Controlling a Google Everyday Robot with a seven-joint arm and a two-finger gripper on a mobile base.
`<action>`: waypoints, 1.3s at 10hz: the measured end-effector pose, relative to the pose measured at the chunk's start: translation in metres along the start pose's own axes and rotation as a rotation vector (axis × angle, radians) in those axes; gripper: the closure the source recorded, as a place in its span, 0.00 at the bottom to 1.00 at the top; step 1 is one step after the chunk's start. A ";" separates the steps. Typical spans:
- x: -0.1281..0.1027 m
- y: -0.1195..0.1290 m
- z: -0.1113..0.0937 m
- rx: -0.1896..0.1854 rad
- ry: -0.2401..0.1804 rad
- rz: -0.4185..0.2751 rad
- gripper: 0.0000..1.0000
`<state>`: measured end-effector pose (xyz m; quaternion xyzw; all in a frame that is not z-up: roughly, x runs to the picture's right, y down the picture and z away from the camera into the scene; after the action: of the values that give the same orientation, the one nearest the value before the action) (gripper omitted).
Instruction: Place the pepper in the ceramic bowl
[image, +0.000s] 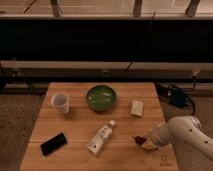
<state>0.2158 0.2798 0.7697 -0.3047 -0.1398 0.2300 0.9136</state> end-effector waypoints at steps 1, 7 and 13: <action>0.000 -0.004 -0.002 0.005 -0.003 0.000 1.00; -0.017 -0.036 -0.018 0.029 -0.034 -0.011 1.00; -0.045 -0.066 -0.036 0.047 -0.060 -0.040 1.00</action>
<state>0.2141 0.1928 0.7779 -0.2730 -0.1679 0.2239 0.9204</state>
